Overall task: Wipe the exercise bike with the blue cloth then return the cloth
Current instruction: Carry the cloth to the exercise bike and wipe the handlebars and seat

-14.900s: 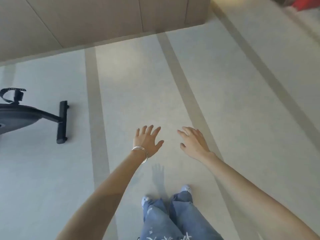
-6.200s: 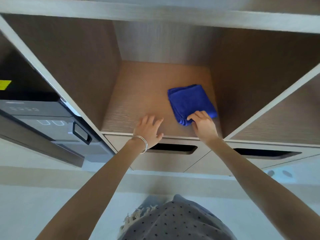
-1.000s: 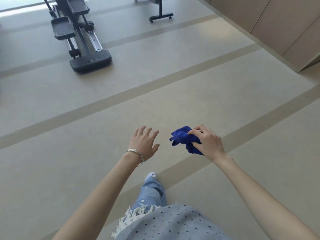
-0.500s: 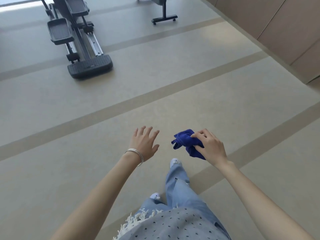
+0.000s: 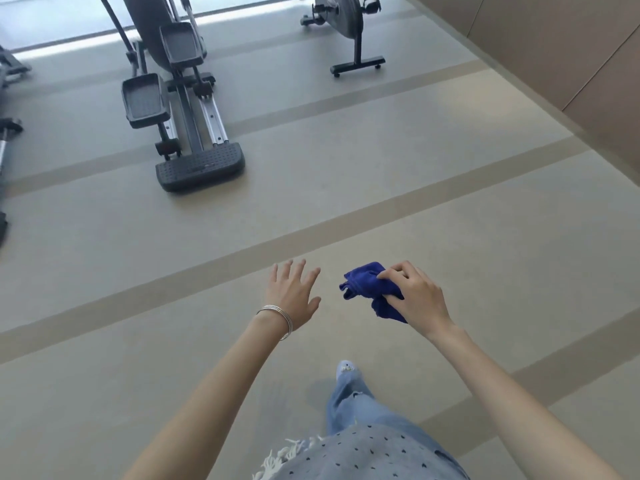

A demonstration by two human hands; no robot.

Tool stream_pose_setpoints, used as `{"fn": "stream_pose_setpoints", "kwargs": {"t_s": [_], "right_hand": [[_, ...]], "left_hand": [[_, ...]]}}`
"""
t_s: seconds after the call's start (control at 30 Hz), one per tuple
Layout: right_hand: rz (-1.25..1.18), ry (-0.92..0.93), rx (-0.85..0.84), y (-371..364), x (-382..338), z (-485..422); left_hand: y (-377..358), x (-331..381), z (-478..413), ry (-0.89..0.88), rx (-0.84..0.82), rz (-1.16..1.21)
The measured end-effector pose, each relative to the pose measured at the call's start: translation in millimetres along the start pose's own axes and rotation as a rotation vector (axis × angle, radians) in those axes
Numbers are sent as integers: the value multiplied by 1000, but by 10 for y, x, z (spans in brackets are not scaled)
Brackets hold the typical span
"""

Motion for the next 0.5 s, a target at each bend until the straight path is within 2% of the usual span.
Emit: {"fn": "stream_pose_setpoints", "kwargs": {"t_s": [0.13, 0.37, 0.5], "right_hand": [[-3, 31, -2, 69, 127, -567], [-8, 25, -37, -35, 306, -1373], [30, 20, -59, -180, 352, -1939]], "left_hand": [[228, -28, -563, 5, 47, -6], [-78, -151, -1302, 11, -139, -8], [-40, -414, -1884, 0, -150, -21]]}}
Point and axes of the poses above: each hand's wrist, its own z-axis away from the middle knuckle, its own y-axis out of the back of the hand, x = y × z, the point moved 10 cm from there along -z, towards the middle knuckle, and after that the axes turned 3 degrees about y, right-handed, at the moved point
